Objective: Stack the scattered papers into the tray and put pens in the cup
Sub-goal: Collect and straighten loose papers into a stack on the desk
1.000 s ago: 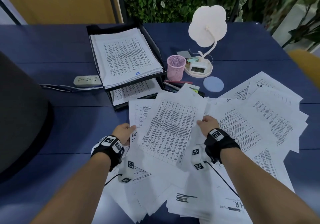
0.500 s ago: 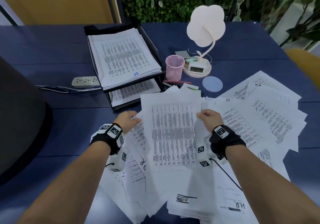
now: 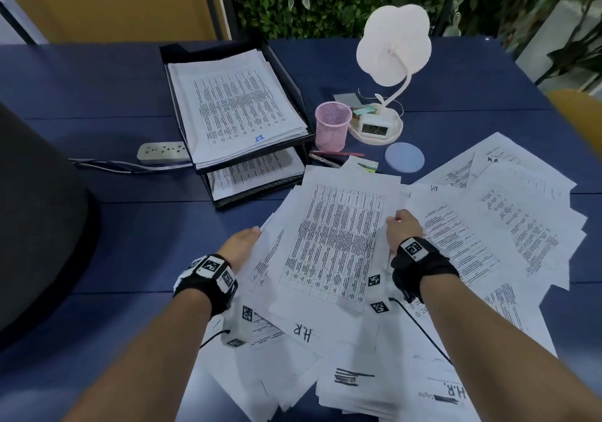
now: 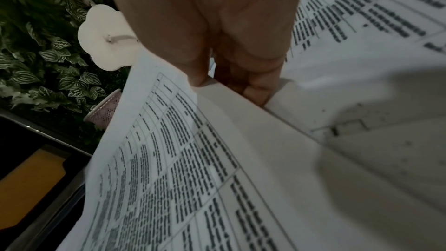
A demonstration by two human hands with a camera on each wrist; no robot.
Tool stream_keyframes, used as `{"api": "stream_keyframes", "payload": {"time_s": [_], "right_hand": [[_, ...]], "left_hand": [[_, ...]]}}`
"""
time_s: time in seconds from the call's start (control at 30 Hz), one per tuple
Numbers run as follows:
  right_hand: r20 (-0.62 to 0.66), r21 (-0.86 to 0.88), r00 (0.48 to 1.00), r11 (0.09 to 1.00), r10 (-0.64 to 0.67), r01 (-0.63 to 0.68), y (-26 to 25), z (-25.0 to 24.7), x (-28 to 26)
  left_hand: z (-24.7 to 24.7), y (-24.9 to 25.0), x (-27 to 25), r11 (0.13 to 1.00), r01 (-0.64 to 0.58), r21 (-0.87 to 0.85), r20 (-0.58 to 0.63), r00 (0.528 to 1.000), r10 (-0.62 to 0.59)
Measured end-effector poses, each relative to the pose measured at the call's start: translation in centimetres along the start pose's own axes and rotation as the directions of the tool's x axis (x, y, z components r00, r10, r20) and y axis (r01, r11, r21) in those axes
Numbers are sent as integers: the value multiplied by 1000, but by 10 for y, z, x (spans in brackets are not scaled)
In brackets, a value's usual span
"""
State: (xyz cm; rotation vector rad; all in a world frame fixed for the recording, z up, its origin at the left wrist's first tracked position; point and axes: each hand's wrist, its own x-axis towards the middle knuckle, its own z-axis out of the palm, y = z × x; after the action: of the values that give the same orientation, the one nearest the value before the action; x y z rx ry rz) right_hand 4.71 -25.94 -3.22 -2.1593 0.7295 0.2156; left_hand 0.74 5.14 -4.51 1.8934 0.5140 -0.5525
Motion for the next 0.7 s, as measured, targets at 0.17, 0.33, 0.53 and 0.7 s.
{"api": "stream_keyframes", "payload": {"time_s": [0.17,0.33,0.53,0.7], "right_hand": [[61,96,998,995,36,-42,-5,7,-8],[114,329,983,928,143,-173,3,12,-13],[291,490,957,859,1,-149,-8,10,-40],[145,458,960,876,-240,150,-45,-3,-67]], "left_hand": [[9,21,-17,939,-6,344,54,998,-13],[15,16,-19,947,-161,276,34,987,158],[12,30,-35,952,-277,-127,-51,961,273],[16,53,-53,904,-420,-86,-80,907,414]]}}
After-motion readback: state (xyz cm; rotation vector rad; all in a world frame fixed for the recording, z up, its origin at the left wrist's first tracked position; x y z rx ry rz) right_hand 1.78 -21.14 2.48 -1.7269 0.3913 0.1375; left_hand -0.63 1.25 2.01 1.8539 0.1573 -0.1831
